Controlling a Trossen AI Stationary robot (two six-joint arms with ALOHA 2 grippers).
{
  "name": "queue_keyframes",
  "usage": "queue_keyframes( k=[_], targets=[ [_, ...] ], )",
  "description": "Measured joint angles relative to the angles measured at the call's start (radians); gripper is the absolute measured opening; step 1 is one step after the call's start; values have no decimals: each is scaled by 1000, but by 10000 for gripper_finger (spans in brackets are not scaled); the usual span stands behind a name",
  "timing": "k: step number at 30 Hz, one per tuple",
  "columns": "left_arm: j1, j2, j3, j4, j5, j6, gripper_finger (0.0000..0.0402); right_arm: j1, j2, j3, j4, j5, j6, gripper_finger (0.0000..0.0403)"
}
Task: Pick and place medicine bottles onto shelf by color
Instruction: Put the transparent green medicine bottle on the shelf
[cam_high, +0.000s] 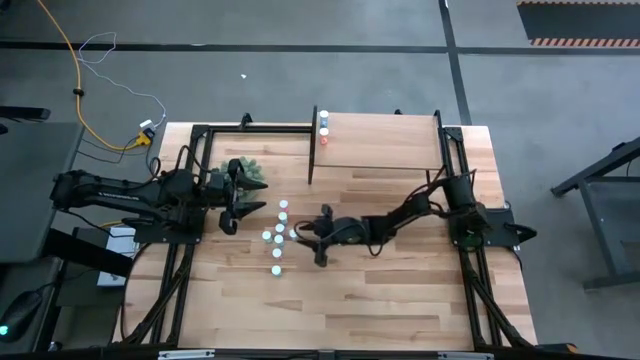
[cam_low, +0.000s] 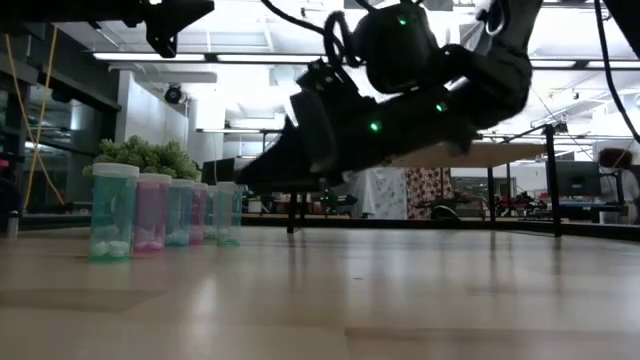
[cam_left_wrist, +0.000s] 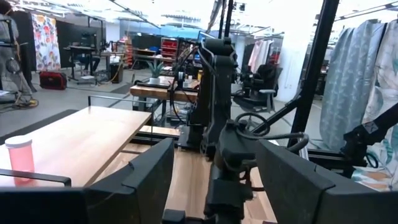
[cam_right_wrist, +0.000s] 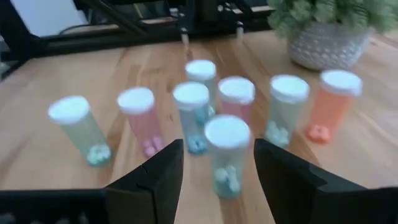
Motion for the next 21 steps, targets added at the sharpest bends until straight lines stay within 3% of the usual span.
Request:
queue_keyframes(
  k=[13,21],
  targets=[
    [0,0,0,-2,0,0,216,-8,0,113,-200,49,-47,188],
    [0,0,0,-2,0,0,216,-23,0,113,-222,32,-16,188]
  ],
)
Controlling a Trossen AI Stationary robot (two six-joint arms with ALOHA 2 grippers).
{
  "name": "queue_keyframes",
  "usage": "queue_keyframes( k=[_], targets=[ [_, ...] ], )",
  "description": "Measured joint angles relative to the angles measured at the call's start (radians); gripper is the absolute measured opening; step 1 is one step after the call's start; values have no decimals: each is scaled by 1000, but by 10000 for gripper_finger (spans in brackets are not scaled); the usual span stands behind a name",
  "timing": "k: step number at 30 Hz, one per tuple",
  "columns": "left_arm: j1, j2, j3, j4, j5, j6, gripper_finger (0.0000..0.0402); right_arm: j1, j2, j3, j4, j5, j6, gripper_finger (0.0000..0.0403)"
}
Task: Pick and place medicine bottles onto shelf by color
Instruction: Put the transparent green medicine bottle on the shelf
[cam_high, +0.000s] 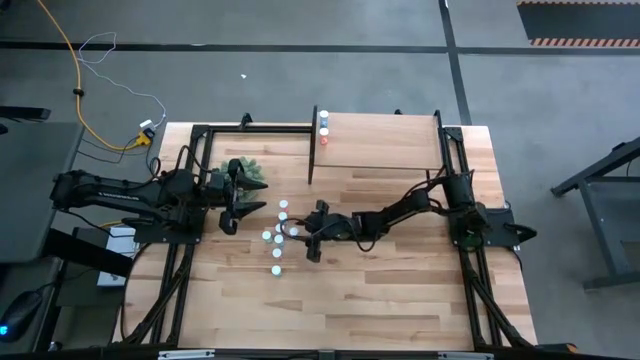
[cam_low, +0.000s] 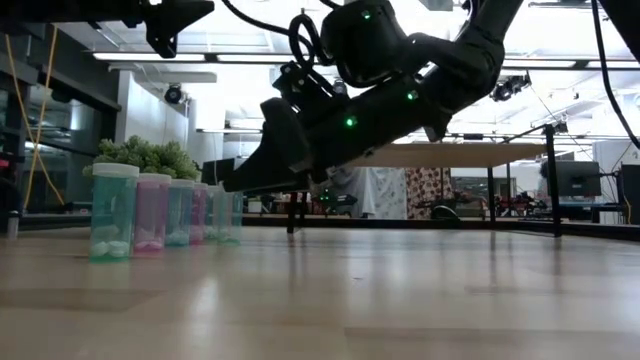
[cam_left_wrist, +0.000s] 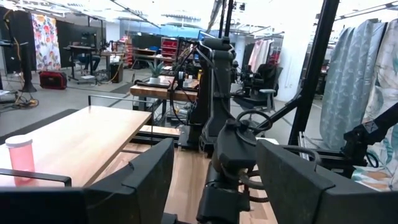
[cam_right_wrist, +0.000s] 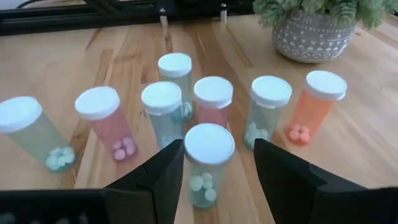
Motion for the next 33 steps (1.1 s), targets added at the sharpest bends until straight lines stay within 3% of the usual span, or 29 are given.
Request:
queue_keyframes(
  k=[33],
  targets=[
    [0,0,0,-4,0,0,216,-18,0,0,0,-78,48,188]
  ],
)
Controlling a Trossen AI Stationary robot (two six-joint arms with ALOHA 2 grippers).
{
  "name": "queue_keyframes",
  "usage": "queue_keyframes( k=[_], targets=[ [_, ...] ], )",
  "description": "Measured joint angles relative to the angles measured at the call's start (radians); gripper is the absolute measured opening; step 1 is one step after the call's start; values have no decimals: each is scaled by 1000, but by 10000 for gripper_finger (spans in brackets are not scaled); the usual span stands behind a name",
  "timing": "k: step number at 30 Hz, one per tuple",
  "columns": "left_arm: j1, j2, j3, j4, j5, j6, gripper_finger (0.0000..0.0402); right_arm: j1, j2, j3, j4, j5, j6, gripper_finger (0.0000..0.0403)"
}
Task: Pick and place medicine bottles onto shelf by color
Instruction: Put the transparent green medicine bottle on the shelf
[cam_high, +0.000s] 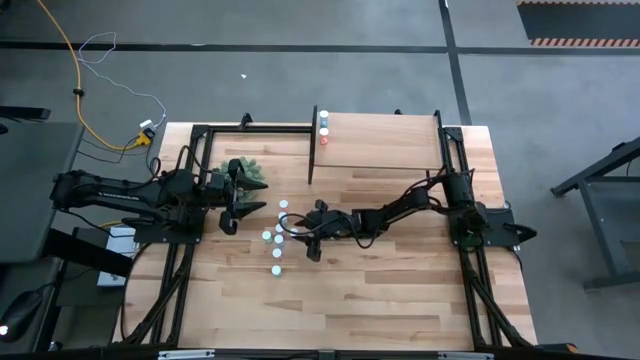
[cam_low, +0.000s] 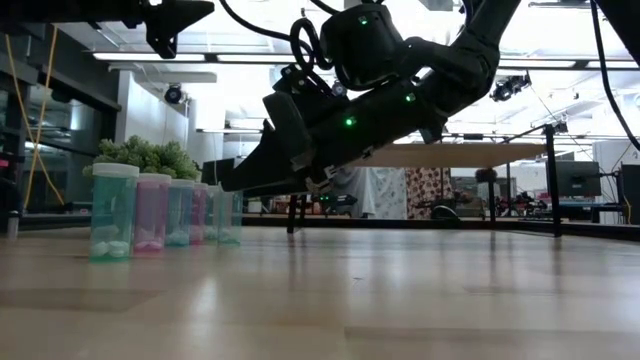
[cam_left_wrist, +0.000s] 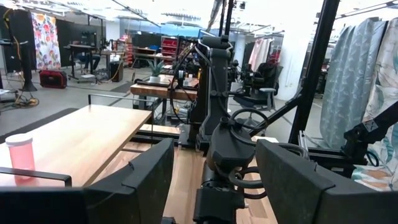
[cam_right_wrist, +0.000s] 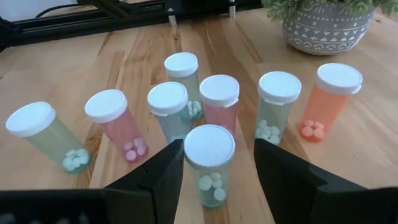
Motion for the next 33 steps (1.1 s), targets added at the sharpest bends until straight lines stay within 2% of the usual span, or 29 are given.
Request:
queue_keyframes(
  k=[3,13,26,33],
  targets=[
    [0,0,0,0,0,0,216,0,0,0,0,0,0,178],
    [0,0,0,0,0,0,216,0,0,0,0,0,-6,107],
    [0,0,0,-8,0,0,216,1,-12,-1,-12,-3,-41,103],
    [0,0,0,-22,0,1,216,8,-149,-1,-149,-19,-130,103]
  ],
)
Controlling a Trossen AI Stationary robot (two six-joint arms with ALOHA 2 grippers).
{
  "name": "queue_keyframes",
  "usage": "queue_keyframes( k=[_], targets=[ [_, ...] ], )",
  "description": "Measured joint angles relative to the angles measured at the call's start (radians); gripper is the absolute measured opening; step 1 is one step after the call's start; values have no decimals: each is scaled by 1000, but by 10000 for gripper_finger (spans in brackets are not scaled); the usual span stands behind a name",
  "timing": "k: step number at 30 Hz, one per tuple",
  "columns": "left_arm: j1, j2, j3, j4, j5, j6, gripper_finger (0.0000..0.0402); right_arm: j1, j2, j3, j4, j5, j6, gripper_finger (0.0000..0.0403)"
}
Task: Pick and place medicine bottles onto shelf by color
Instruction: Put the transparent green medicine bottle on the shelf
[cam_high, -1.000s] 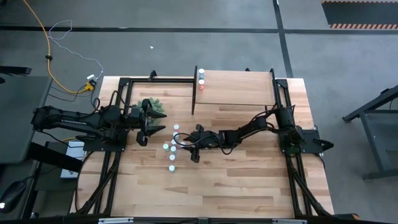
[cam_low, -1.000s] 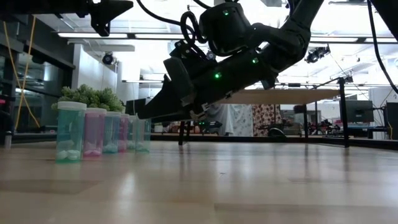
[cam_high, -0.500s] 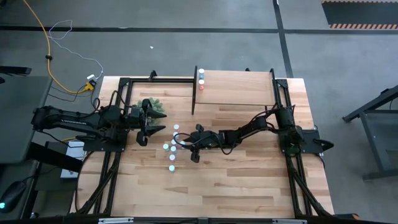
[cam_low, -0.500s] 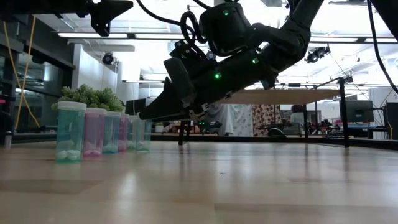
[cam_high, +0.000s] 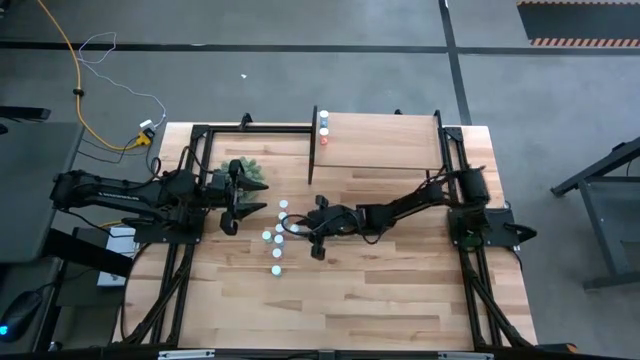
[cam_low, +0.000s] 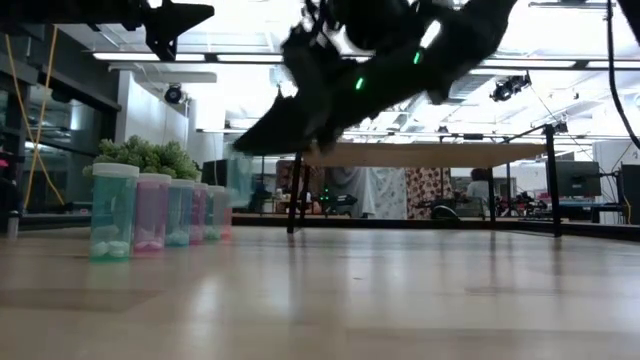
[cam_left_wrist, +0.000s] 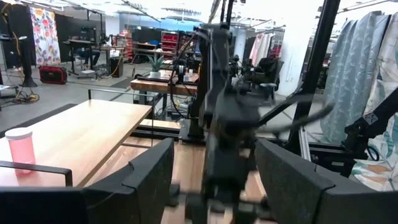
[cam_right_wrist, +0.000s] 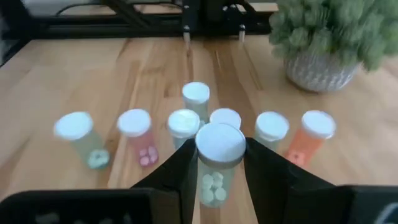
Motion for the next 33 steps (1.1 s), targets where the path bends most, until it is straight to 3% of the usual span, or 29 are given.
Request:
queue_keyframes(
  k=[5,15,27,33],
  targets=[
    [0,0,0,0,0,0,216,34,-161,0,-180,18,-69,103],
    [0,0,0,1,0,0,216,74,-396,-3,-396,330,-190,103],
    [0,0,0,0,0,-1,216,-165,-369,-4,-298,389,-189,103],
    [0,0,0,1,0,25,216,-272,-369,-4,-288,370,-74,103]
  ],
)
